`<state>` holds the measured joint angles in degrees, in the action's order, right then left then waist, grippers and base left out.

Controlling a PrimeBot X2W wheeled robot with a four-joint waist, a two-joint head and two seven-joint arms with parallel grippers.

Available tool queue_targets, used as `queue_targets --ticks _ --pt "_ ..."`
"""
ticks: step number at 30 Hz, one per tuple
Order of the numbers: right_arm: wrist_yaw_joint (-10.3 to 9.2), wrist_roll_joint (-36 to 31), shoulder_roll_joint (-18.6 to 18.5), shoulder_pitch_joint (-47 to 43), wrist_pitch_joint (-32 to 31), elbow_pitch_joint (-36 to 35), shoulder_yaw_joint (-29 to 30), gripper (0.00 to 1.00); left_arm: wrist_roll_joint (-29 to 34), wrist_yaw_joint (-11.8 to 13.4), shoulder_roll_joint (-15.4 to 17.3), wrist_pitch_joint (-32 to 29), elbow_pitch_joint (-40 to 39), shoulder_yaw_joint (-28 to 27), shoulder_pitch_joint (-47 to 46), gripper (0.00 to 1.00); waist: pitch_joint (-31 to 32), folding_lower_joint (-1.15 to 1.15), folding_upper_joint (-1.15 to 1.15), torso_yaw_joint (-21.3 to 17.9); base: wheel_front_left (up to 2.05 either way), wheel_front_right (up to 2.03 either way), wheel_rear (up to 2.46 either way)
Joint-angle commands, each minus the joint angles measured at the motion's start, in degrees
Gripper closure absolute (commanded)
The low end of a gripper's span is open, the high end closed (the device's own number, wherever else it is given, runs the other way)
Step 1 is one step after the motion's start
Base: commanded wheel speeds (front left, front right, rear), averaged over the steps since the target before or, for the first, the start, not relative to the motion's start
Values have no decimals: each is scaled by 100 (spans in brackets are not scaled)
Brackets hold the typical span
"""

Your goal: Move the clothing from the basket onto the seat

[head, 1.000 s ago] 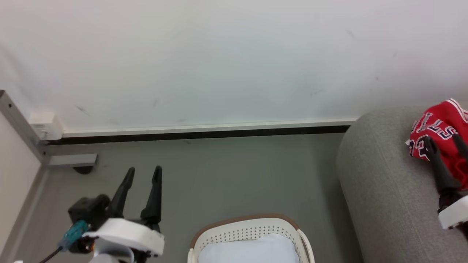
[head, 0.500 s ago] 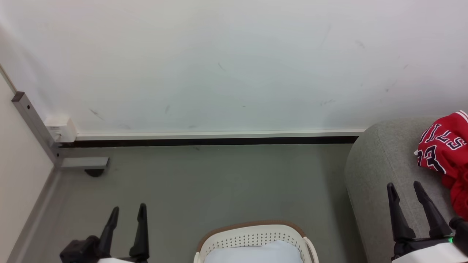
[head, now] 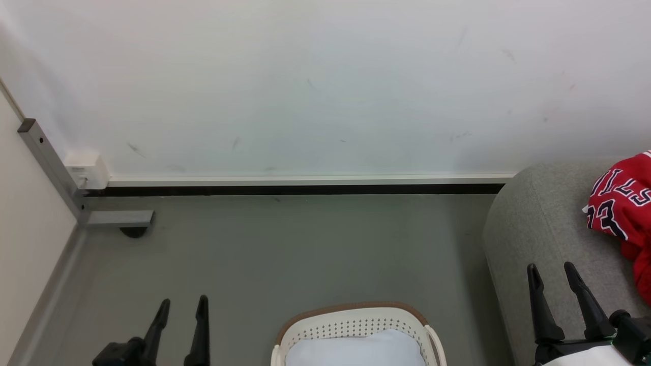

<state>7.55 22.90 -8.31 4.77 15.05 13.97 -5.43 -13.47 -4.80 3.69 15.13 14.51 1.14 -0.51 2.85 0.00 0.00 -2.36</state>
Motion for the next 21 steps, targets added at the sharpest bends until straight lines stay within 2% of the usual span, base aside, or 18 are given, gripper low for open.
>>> queue_targets --ticks 1,10,11,14,21 --pt "-13 -4 13 46 15 22 -5 0 134 -35 -15 1 20 -39 -52 0 -8 0 0 -13 0 0 0" --pt "-13 66 -17 79 16 59 -109 0 156 -144 -63 1 53 -126 -93 0 6 0 0 -76 0 0 0" --pt "0 44 12 22 -1 51 -118 100 152 -126 -76 1 32 -110 -60 100 6 0 0 -76 0 0 0" --pt "0 48 64 -87 -13 178 -150 100 151 -122 -111 -4 173 -80 33 100 8 0 0 -78 0 0 0" --pt "-1 716 109 -57 -224 162 -13 100 -614 -137 -107 -261 205 -201 -78 100 -9 0 0 -61 0 0 0"
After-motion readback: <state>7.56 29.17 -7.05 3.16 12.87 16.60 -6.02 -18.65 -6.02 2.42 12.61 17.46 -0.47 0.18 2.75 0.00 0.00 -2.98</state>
